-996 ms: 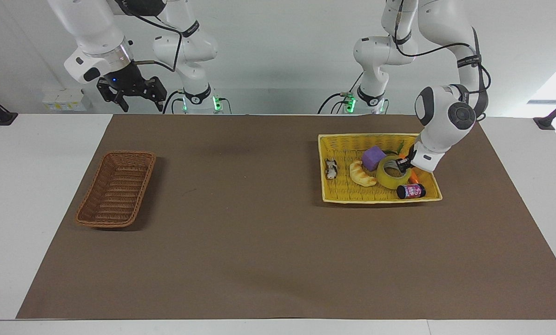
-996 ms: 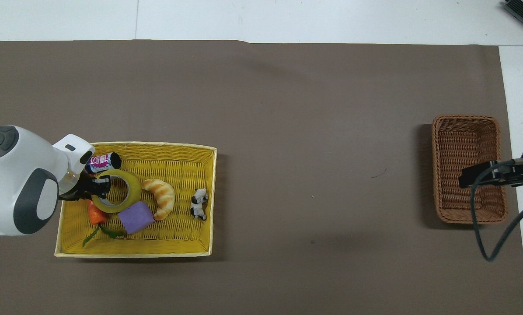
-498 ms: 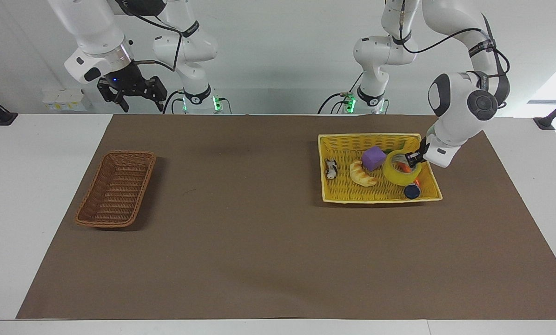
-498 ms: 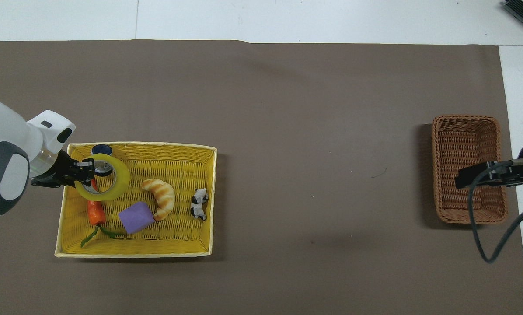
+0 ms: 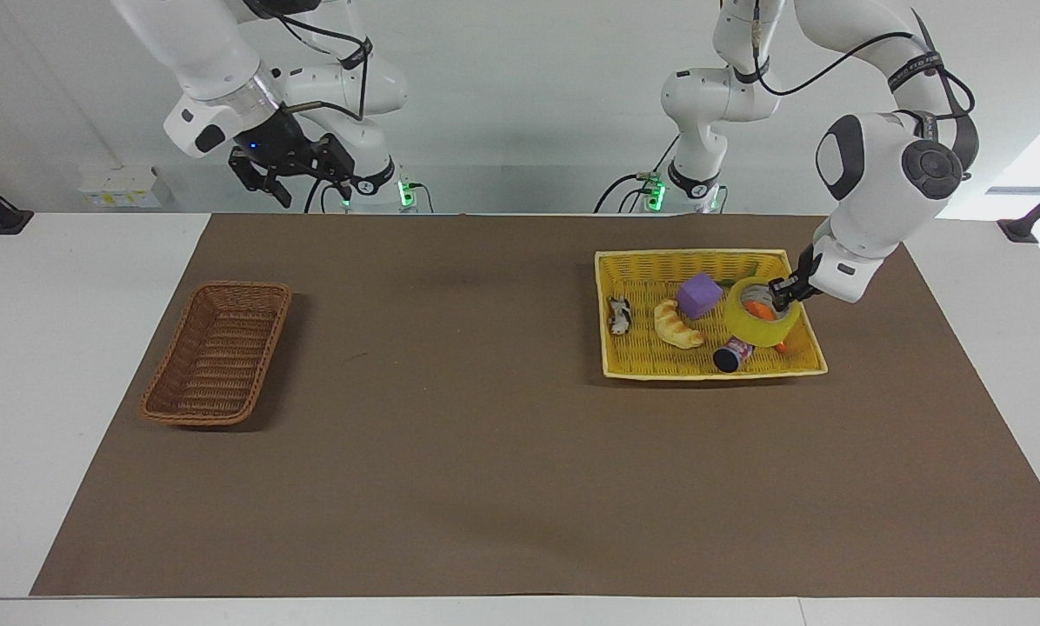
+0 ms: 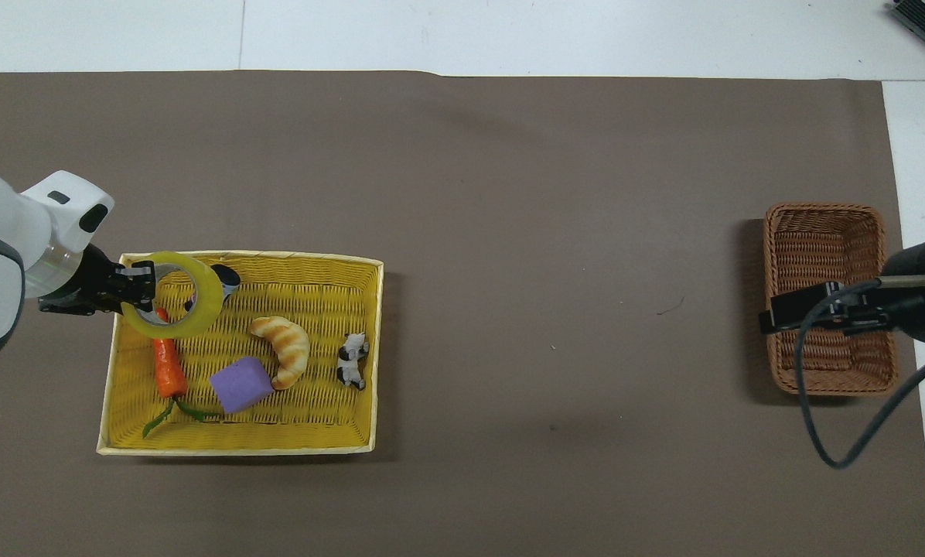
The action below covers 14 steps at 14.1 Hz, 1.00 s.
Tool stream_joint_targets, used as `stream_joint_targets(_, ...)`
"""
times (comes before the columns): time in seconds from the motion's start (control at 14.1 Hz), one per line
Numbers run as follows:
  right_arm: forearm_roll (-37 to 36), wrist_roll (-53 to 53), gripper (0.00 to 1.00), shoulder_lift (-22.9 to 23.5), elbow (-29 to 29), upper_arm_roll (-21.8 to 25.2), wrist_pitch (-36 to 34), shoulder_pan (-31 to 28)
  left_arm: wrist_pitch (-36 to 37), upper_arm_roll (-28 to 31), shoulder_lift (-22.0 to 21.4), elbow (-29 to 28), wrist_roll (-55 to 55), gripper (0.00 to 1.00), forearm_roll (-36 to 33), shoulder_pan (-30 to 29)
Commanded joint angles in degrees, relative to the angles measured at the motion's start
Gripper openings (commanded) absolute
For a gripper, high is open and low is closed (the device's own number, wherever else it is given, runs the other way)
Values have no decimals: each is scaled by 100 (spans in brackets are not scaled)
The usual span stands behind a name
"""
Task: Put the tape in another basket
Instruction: 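Lift the tape with the left gripper while the right gripper approaches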
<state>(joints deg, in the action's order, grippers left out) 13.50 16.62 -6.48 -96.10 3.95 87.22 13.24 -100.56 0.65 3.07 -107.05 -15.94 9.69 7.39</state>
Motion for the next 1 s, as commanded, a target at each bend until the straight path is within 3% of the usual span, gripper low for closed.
stream_joint_targets(0.0,275,227,100,-108,-163,-17,277,117,204,-187,62,299,-583,0,471,165)
stream_joint_targets(0.14,467,499,100,-99,-303,-17,496,275,151,-425,105,491,-1470,0,516,393)
stream_joint_targets(0.36,776,982,100,-90,-610,-26,1111,652,-348,-443,114,510,-1842,0,1217,973)
stream_joint_targets(0.64,1101,1001,100,-82,-1085,-35,1692,935,-1184,-461,106,510,-2834,0,1465,1913)
stream_joint_targets(0.92,1277,538,100,-73,-1252,-35,1798,935,-1677,-505,97,510,-3415,0,1536,2477)
